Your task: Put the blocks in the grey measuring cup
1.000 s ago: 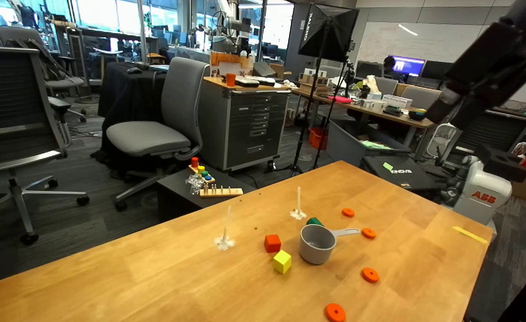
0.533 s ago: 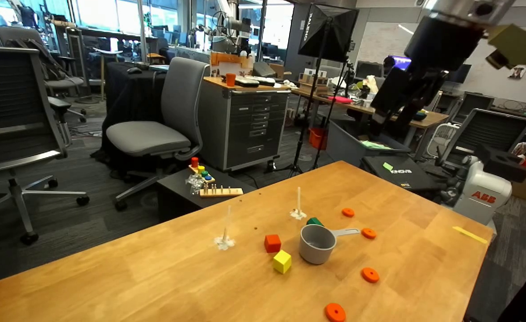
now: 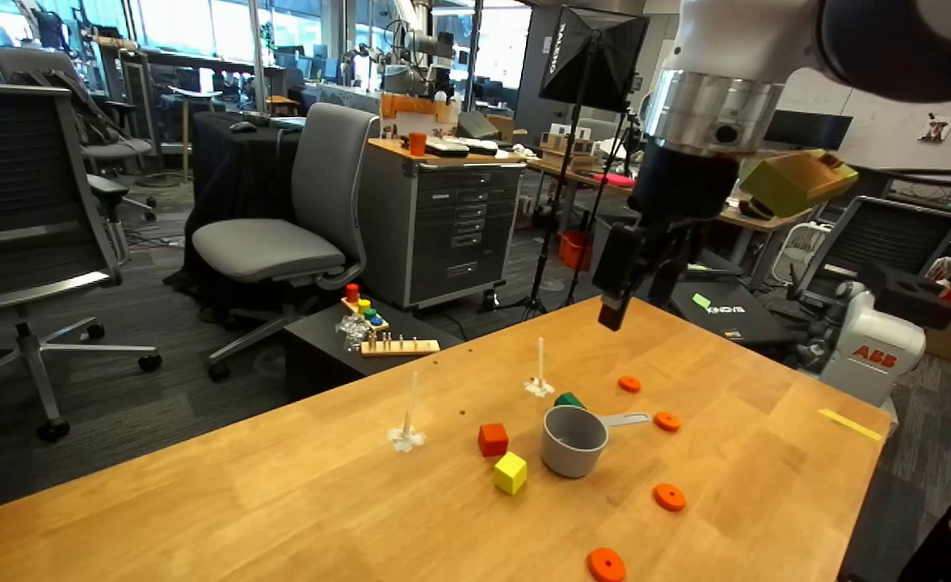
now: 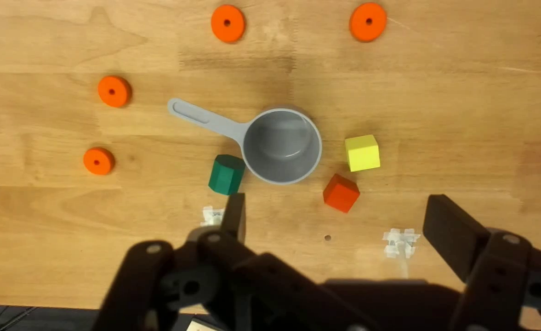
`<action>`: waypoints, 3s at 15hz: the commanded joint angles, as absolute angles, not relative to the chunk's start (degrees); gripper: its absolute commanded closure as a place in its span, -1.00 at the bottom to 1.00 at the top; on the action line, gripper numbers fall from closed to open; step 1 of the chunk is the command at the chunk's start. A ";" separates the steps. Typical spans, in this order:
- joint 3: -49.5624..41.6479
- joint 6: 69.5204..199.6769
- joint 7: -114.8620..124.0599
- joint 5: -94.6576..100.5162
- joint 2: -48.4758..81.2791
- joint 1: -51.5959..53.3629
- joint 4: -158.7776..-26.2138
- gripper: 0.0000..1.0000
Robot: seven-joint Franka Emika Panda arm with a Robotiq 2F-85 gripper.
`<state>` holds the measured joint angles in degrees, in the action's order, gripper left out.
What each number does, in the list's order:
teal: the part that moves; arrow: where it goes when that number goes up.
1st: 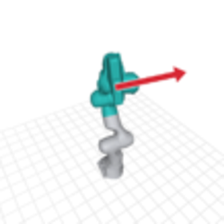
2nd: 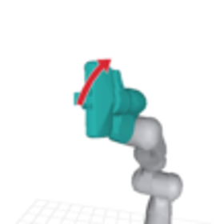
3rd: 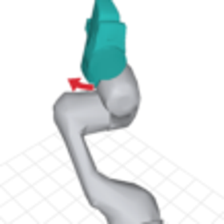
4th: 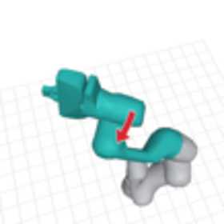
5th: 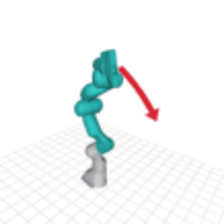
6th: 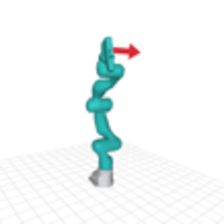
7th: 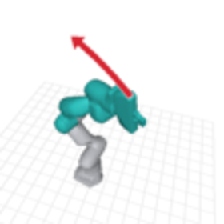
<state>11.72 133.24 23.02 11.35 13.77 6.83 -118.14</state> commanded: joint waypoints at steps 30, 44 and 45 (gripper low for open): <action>5.66 129.23 9.98 10.13 44.24 16.65 -91.34 -1.00; 7.01 127.73 8.71 4.60 54.24 15.86 -82.22 -1.00; 6.91 127.62 8.76 4.25 54.55 15.86 -81.88 -1.00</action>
